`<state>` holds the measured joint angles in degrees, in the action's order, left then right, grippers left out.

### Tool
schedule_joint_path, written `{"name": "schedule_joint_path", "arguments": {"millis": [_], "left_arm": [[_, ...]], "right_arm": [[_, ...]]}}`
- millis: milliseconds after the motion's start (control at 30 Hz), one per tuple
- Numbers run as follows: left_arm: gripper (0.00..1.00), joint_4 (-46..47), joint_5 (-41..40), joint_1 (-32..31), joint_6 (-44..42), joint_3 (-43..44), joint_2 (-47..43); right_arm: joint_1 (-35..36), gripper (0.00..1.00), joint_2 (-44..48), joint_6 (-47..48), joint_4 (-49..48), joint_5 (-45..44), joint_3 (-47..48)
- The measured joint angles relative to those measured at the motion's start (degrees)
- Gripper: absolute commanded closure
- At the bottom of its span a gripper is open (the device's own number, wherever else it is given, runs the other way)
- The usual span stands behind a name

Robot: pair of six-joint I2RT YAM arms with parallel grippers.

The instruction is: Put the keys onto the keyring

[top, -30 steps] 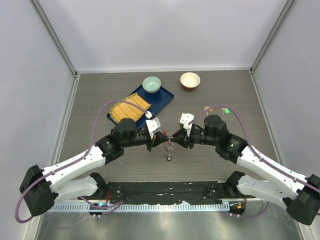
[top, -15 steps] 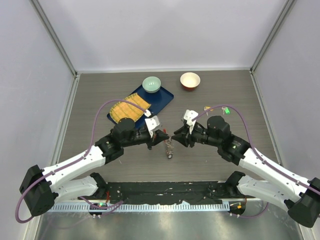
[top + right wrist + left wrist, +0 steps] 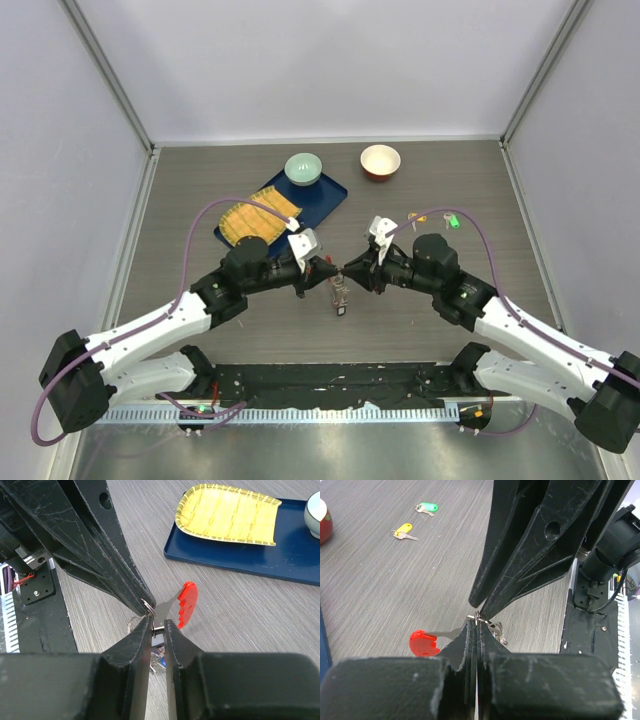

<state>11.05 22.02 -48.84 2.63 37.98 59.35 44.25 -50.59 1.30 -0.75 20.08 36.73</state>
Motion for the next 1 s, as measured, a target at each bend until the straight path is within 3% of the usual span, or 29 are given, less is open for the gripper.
{"name": "schedule_joint_path", "arguments": {"millis": [267,600,1000], "left_arm": [[1.00,1.3,-1.3,0.0,0.4,-1.0,-0.1],[1.00,9.9,-4.1,0.0,4.8,-5.9,-1.1],[1.00,27.4,-8.1,-0.3,11.3,-12.8,2.1]], "right_arm": [[0.0,0.99,-0.9,-0.4,-0.6,0.5,-0.2],[-0.1,0.99,-1.0,-0.4,-2.4,3.4,-1.1],[-1.4,0.99,-3.1,-5.6,-14.1,4.7,-6.2]]}}
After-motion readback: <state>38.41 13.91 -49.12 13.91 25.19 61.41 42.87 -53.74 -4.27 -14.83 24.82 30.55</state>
